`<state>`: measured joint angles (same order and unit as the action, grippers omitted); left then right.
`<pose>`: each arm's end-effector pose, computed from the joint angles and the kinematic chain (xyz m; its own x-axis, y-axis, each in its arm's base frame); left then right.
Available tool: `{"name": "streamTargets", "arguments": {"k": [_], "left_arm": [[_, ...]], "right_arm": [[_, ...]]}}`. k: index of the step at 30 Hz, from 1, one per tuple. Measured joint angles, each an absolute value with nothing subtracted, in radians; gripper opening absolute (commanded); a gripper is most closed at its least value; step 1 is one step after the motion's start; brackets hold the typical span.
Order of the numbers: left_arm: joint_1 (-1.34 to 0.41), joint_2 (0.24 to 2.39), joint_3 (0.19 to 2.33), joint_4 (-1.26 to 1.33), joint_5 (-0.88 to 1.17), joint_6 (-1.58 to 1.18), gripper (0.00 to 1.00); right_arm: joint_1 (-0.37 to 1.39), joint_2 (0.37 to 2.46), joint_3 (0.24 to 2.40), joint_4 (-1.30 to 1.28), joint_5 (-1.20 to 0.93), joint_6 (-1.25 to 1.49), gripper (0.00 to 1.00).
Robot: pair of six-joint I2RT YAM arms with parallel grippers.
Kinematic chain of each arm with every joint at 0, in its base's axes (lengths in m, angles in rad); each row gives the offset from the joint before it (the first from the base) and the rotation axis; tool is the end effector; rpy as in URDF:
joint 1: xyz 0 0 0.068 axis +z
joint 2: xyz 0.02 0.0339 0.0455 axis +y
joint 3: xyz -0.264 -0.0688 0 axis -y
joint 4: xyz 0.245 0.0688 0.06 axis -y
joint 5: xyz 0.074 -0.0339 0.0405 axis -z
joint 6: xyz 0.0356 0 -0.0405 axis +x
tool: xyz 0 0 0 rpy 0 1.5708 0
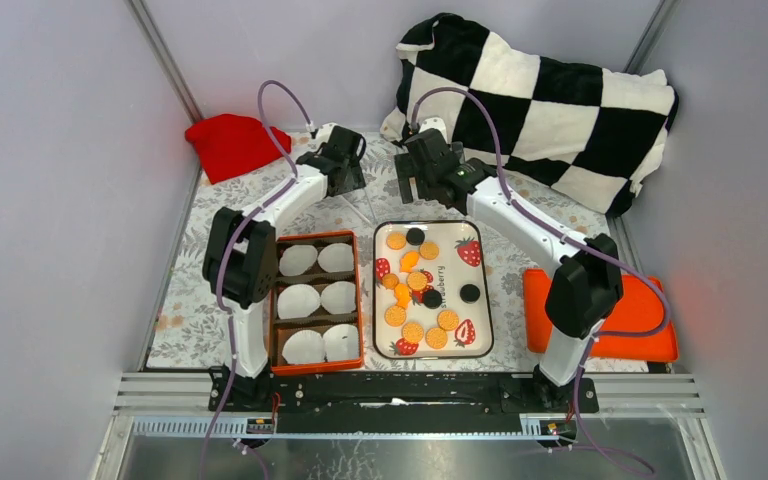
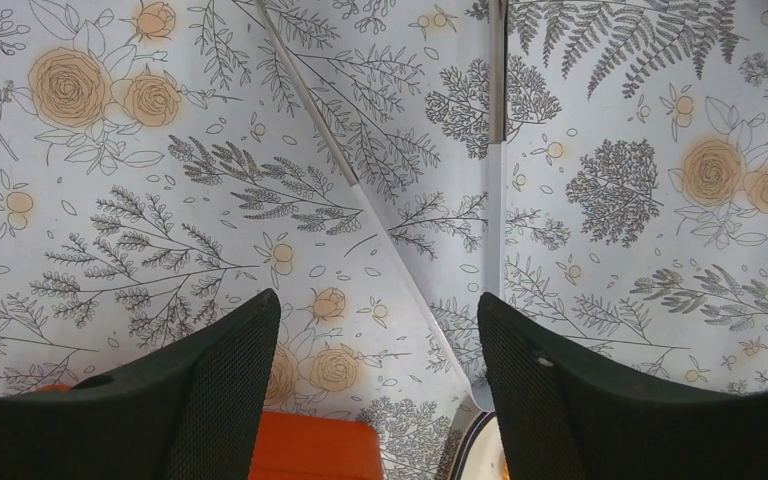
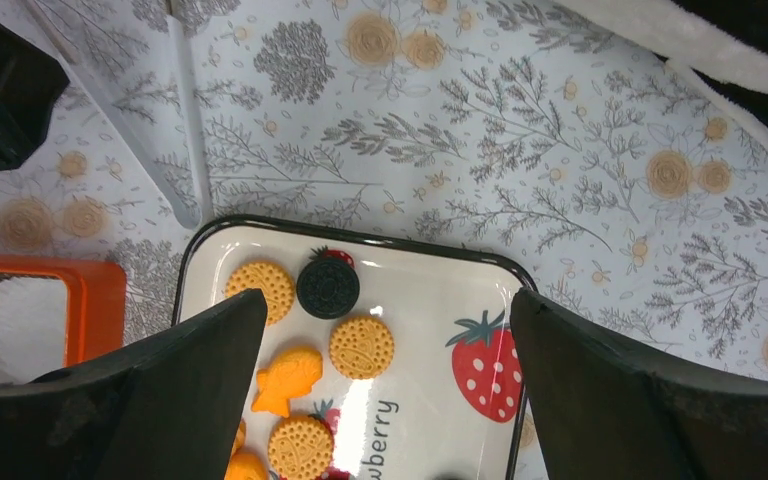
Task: Pack the cookies
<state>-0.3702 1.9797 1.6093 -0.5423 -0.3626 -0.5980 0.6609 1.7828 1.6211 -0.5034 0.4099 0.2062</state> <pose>0.4154 -0.1477 0.2381 -0.6862 -0.2983 -0.6635 -0.3028 0.9464 -0.1124 0.3331 0.2410 0.3255 -0.5415 -0.1831 -0.8205 -0.2090 0.9747 -0.0796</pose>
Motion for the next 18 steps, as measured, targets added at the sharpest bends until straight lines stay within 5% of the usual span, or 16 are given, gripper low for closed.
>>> {"name": "streamTargets", "arguments": {"k": [3, 9, 18], "left_arm": [[-0.369, 1.988, 1.611, -0.543, -0.363, -0.593, 0.73], [-0.334, 2.087, 1.716, -0.555, -0.354, -0.587, 0.48], [-0.269, 2.276, 1.855, -0.578, -0.318, -0.586, 0.57]], "right_arm": [[0.661, 1.797, 1.634, -0.537, 0.413, 0.213, 1.00], [0.661, 1.765, 1.542, -0.506, 0.399, 0.212, 1.00], [0.661, 1.671, 1.480, -0.479, 0.400, 0.199, 1.00]]}}
